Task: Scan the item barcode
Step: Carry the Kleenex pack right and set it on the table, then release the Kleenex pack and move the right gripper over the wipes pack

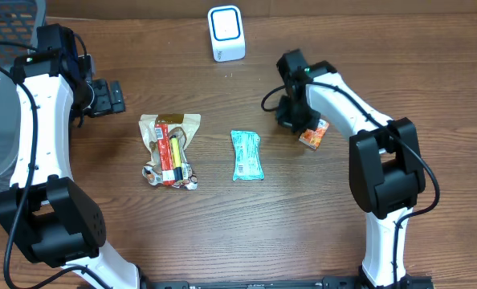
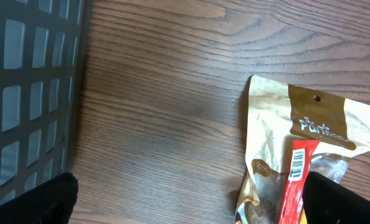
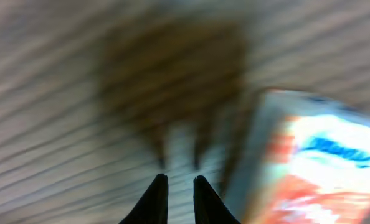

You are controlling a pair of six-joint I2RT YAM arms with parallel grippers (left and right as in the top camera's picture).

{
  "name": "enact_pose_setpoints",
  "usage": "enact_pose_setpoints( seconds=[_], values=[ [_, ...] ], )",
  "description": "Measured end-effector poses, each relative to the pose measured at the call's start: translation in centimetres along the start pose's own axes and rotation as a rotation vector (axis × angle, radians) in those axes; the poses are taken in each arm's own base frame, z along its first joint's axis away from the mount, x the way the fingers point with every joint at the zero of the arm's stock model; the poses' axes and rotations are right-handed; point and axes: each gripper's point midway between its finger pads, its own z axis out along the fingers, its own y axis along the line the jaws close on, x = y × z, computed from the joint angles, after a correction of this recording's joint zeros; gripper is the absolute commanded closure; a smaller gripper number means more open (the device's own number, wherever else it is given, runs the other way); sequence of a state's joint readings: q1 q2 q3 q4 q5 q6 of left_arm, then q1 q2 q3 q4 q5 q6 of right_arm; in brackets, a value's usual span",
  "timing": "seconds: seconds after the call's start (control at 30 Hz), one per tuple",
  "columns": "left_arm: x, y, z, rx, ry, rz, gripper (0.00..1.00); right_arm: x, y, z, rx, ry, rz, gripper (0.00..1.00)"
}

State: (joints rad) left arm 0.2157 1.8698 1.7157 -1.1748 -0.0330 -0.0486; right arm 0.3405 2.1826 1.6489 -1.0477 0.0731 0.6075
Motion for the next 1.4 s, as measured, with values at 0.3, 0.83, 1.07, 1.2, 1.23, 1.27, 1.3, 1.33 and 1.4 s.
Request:
enact_pose_setpoints(
  seconds=[0.3, 0.83, 1.07, 1.2, 1.23, 1.27, 1.3, 1.33, 1.4],
  values=[
    [0.0, 0.0, 0.0, 0.000, 0.000, 0.000, 0.00, -1.0, -6.1, 0.3, 0.152, 0.019, 0.110, 0.87],
    [0.0, 0.0, 0.0, 0.000, 0.000, 0.000, 0.00, 3.8, 0.6, -7.3, -0.280, 0.189, -0.167, 0.64],
    [0.0, 0.0, 0.0, 0.000, 0.000, 0.000, 0.00, 6.9, 3.6, -7.9, -0.315, 0.207, -0.273, 0.49],
    [0.0, 0.0, 0.0, 0.000, 0.000, 0.000, 0.00, 7.4, 4.1, -7.5, -0.257, 0.175, -0.263, 0.46],
    [0.0, 0.0, 0.0, 0.000, 0.000, 0.000, 0.00, 7.3, 4.0, -7.4, -0.240, 0.165, -0.254, 0.45],
    [0.0, 0.0, 0.0, 0.000, 0.000, 0.000, 0.00, 7.2, 4.0, -7.4, -0.230, 0.157, -0.248, 0.44],
    [0.0, 0.0, 0.0, 0.000, 0.000, 0.000, 0.00, 7.1, 3.9, -7.3, -0.223, 0.150, -0.242, 0.44],
    [0.0, 0.0, 0.0, 0.000, 0.000, 0.000, 0.00, 6.9, 3.7, -7.2, -0.213, 0.143, -0.235, 0.43],
    [0.0, 0.0, 0.0, 0.000, 0.000, 0.000, 0.00, 6.8, 3.5, -7.0, -0.200, 0.136, -0.223, 0.43]
  ],
)
